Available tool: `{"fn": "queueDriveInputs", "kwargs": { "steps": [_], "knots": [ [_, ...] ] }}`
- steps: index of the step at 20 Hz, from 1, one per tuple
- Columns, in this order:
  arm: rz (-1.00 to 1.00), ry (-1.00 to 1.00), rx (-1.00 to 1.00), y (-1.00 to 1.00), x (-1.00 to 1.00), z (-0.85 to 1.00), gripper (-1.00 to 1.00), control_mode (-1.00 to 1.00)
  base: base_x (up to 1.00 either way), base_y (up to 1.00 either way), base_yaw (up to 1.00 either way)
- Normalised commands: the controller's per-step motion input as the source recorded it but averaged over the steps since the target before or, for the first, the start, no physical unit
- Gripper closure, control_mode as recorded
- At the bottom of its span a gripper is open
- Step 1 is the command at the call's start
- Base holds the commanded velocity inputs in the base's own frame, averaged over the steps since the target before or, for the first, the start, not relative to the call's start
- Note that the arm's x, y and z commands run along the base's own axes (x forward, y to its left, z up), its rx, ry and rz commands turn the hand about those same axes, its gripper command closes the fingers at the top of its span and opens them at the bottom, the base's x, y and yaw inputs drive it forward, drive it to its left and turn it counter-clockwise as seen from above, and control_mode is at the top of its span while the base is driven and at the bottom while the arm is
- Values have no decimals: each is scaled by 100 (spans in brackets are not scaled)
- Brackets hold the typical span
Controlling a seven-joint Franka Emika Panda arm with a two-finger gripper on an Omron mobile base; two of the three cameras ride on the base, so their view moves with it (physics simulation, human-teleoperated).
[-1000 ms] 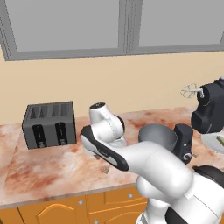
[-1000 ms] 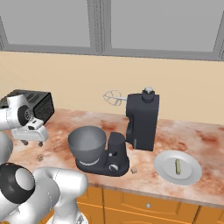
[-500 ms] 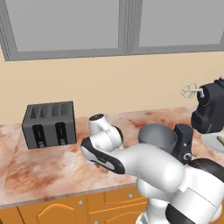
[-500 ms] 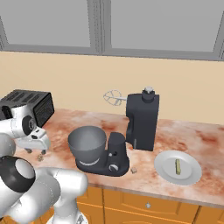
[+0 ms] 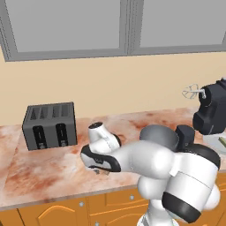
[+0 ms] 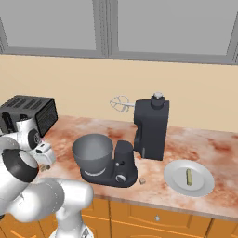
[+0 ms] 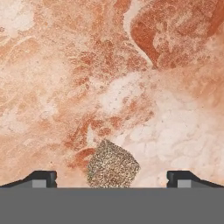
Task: Add butter and sugar cubes to the stand mixer bowl and then turn on the stand mixer to begin making frosting.
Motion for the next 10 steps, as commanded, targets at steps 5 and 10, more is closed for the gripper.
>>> {"fn": "queueDriveInputs", "kwargs": {
  "steps": [5, 10],
  "knots": [
    [-2, 2, 0, 3, 20, -23, -100, -100, 0, 0, 0],
    [-3, 1, -1, 0, 6, -26, 100, -100, 0, 0, 0]
  ]
}}
